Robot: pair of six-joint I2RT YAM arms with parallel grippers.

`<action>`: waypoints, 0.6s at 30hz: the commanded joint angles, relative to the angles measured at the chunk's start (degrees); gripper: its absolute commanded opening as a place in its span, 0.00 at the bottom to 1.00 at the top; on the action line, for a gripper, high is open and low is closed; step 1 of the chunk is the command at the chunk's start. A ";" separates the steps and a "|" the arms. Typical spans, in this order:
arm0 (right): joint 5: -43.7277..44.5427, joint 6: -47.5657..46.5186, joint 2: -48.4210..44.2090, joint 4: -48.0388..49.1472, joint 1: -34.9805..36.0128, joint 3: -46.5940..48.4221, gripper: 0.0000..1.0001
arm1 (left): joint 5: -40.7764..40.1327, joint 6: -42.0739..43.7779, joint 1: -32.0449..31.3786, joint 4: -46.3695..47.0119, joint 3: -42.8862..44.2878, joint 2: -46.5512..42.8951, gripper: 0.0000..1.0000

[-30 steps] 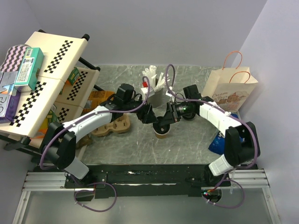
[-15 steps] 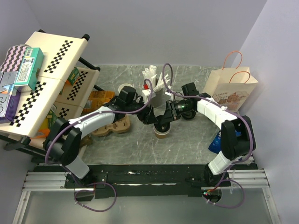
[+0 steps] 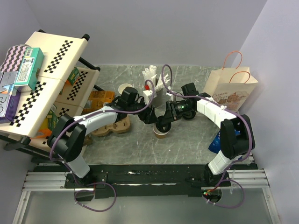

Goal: Pack the takeout coffee

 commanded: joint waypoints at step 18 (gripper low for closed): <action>7.65 -2.55 -0.15 -2.76 -0.58 2.86 0.50 | 0.91 -0.11 -0.51 4.43 0.01 1.09 0.66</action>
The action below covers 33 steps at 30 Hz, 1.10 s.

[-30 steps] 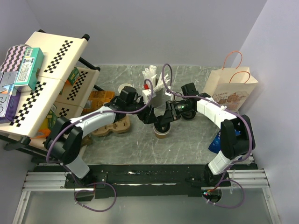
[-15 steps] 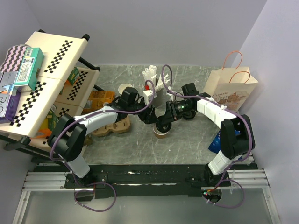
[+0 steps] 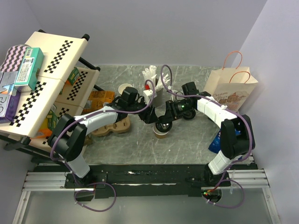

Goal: Pack the takeout coffee

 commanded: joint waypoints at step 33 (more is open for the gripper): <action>9.17 -6.02 -3.41 -3.89 5.61 5.48 0.68 | 5.79 -1.21 -0.73 4.82 -2.02 1.33 0.65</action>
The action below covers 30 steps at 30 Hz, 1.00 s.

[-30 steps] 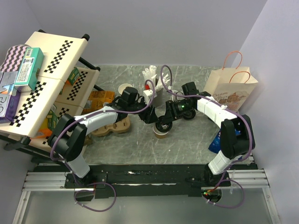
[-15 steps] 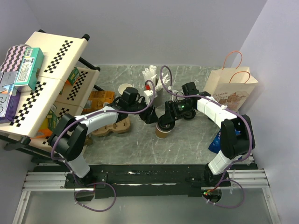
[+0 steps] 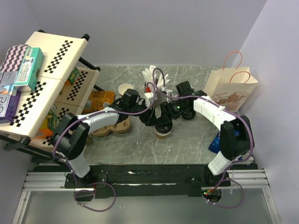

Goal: Pack the takeout coffee

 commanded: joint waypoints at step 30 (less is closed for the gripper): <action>16.04 -7.92 -7.03 -1.03 7.71 2.92 0.77 | 6.11 -2.04 -0.36 4.34 -1.65 0.33 0.62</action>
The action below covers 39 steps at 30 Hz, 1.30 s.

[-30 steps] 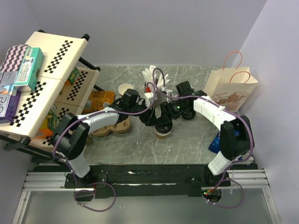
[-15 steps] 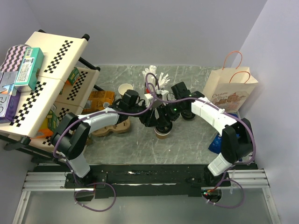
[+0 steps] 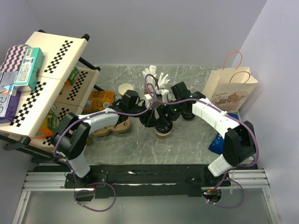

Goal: Pack the takeout coffee

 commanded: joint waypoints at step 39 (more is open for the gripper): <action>-5.21 -1.22 -2.82 1.33 4.05 0.09 1.00 | 4.75 -1.56 2.10 0.90 -0.89 -1.01 0.63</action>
